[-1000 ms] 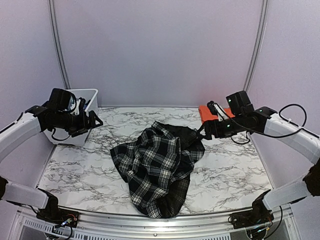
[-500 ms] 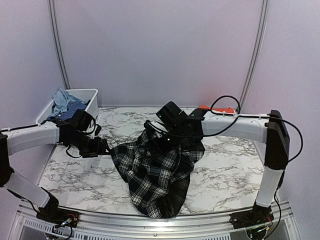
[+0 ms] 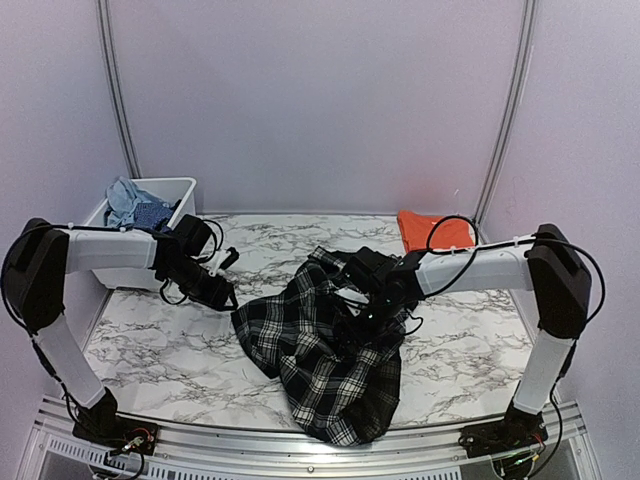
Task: Fold and stack the mixed laundry pile
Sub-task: Pick up the crumpled skirt from the center of the board.
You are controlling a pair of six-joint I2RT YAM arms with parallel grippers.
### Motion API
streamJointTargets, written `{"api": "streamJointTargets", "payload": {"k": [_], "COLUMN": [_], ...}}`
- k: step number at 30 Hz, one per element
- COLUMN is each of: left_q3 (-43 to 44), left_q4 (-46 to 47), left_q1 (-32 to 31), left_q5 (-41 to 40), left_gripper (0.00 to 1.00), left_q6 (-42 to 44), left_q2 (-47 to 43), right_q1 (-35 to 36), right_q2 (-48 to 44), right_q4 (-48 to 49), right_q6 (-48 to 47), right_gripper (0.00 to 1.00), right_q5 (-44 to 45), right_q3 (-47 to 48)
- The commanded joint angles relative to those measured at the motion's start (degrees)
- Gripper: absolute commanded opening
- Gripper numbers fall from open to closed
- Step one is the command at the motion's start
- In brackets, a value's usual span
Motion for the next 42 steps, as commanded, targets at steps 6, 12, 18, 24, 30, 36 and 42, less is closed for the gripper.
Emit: {"api": "streamJointTargets", "payload": {"k": [6,12,18,24,30,36,42], "left_q3": [-0.4,-5.1,-3.2,2.6,9.0,13.5,14.6], "left_q4": [3.3,8.1,7.4,1.2,-5.6,-8.9,-9.1], "left_q1": [-1.5,-2.6,-4.1,-7.2,-11.6,-15.9,-20.7], "left_q5": [15.7,18.0,11.0,8.4,6.5,3.8,0.4], "left_gripper": [0.59,0.43,0.00,0.00,0.00,0.00,0.00], "left_q6": [17.6,17.7,17.7,19.2,23.1,24.7,25.1], "left_q2": [5.3,3.9,-1.7,-17.9,-25.6,-29.3,-30.2], "right_q1": [-3.1,-3.4,-3.4,-1.9,3.1,8.1,11.5], "right_q2": [-5.6,-10.7,-19.4,-26.8,-25.4,-19.7,-16.7], "right_q4": [-1.2,-0.5,6.7,17.5,26.6,26.9,30.1], "right_q6": [-1.2,-2.9,-8.7,-17.4,-26.6,-31.0,-30.0], "right_gripper": [0.84,0.85,0.89,0.89,0.90,0.95,0.92], "right_q5": [-0.6,0.3,1.4,-0.4,-0.5,-0.6,-1.4], "right_q3": [-1.5,0.1,-0.5,-2.5,0.4,9.1,12.0]}}
